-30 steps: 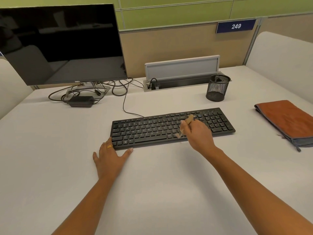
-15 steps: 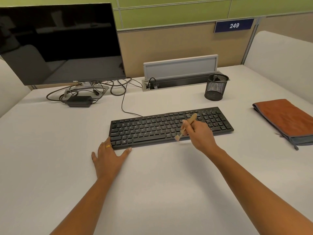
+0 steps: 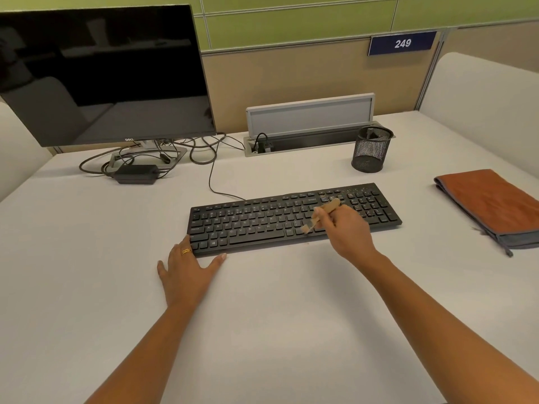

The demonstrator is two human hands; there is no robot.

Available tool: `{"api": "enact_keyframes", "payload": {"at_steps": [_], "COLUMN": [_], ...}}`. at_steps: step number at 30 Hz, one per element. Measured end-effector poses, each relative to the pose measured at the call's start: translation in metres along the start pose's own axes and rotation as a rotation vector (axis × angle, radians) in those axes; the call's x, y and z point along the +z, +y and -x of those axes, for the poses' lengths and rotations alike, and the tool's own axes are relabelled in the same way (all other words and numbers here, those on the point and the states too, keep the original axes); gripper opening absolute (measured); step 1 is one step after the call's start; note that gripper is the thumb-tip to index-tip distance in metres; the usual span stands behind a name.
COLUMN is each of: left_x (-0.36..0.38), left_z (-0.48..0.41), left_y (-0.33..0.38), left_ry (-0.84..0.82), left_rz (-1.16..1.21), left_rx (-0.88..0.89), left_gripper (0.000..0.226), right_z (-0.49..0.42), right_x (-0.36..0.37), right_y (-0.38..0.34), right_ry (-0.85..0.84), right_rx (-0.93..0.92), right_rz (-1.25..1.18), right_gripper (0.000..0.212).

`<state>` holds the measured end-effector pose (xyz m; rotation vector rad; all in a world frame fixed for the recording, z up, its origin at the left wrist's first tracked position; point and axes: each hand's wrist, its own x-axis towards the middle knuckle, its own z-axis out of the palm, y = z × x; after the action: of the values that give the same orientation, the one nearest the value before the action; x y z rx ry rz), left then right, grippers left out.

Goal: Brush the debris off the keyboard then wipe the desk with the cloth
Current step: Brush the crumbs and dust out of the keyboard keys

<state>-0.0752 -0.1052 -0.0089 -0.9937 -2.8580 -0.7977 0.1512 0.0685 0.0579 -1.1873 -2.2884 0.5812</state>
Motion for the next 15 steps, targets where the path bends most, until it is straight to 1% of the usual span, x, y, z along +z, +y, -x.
{"api": "enact_keyframes", "payload": {"at_steps": [2,4,5,7,8,10,12,14,15], "left_x": [0.0,0.0003,0.0003,0.0002,0.0005,0.0003,-0.0008,-0.0023,-0.0032], "left_z": [-0.0004,-0.0005,-0.0009,-0.0016,-0.0016,-0.0009,0.0001,0.002,0.0027], "left_y": [0.0,-0.0008,-0.0013,-0.0017,-0.0016,-0.0008,0.0013,0.0035,0.0044], "left_ry": [-0.001,0.002,0.005,0.006,0.006,0.0,0.001,0.004,0.002], "left_rz": [0.002,0.003,0.003,0.009,0.012,0.011,-0.002,-0.024,-0.033], "left_rx": [0.003,0.004,0.006,0.011,0.014,0.024,0.049,0.082,0.1], "left_gripper": [0.084,0.084,0.084,0.083,0.083,0.084,0.086,0.087,0.088], "right_z": [-0.0005,-0.0023,-0.0035,-0.005,-0.0049,-0.0033,-0.0046,-0.0055,-0.0057], "right_x": [-0.0045,-0.0066,-0.0061,-0.0026,-0.0002,-0.0002,-0.005,-0.0076,-0.0078], "right_y": [-0.0007,-0.0027,-0.0032,-0.0016,-0.0002,0.0,-0.0006,0.0001,0.001], "right_ry": [0.061,0.101,0.087,0.004,-0.044,-0.071,0.019,0.078,0.067], "right_rx": [0.024,0.016,0.003,-0.04,-0.055,-0.054,-0.037,-0.031,-0.029], "right_rz": [0.105,0.077,0.023,-0.108,-0.121,-0.011,0.105,0.07,0.023], "right_gripper": [0.048,0.047,0.046,0.042,0.04,0.043,0.046,0.043,0.042]}}
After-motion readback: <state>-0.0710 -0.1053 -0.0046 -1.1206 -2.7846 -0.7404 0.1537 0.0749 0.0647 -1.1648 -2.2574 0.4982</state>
